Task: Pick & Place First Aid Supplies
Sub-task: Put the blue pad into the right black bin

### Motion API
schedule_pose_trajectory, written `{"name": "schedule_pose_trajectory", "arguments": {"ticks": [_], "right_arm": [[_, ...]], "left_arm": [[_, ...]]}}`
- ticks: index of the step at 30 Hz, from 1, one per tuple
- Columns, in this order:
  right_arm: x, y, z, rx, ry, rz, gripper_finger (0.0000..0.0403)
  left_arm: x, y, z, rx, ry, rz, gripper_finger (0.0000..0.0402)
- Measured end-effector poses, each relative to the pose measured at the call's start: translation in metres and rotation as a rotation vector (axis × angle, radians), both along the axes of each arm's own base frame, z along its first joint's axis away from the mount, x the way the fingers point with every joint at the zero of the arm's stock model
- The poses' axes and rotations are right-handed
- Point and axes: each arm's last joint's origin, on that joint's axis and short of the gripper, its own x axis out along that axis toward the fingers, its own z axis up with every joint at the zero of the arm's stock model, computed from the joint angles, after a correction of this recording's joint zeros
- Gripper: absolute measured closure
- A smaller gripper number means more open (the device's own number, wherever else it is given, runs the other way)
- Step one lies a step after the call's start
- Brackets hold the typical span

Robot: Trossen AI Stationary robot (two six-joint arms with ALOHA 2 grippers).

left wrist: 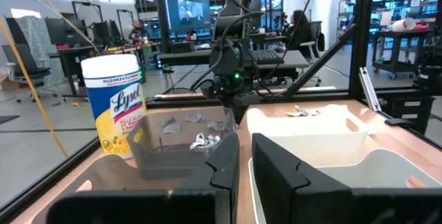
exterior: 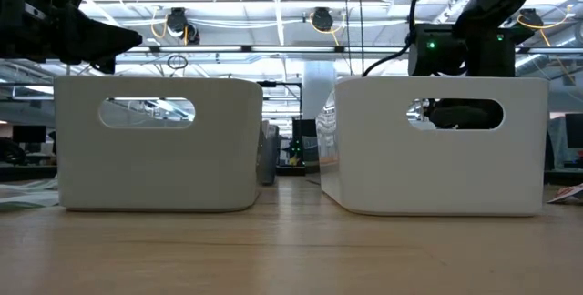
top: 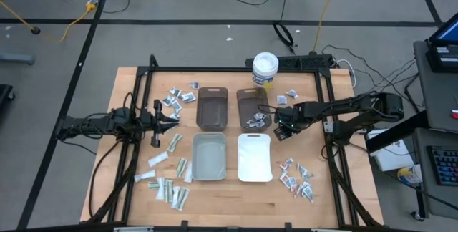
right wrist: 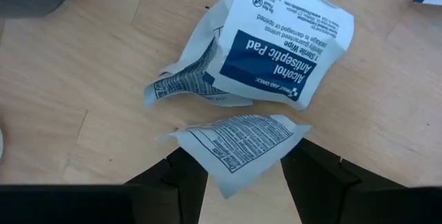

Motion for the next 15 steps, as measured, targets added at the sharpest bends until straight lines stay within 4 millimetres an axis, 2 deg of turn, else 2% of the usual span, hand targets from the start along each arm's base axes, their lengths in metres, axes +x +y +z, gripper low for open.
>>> {"name": "schedule_pose_trajectory", "arguments": {"ticks": [5, 15], "right_arm": [[-0.0003, 0.0000, 0.0000, 0.000, 0.003, 0.002, 0.0234], [0.0020, -0.0020, 0.0059, -0.062, 0.030, 0.122, 0.0234]], "left_arm": [[0.0000, 0.0000, 0.0001, 0.000, -0.001, 0.000, 0.0355], [0.0000, 0.0000, 0.0000, 0.000, 0.000, 0.000, 0.0355]]}}
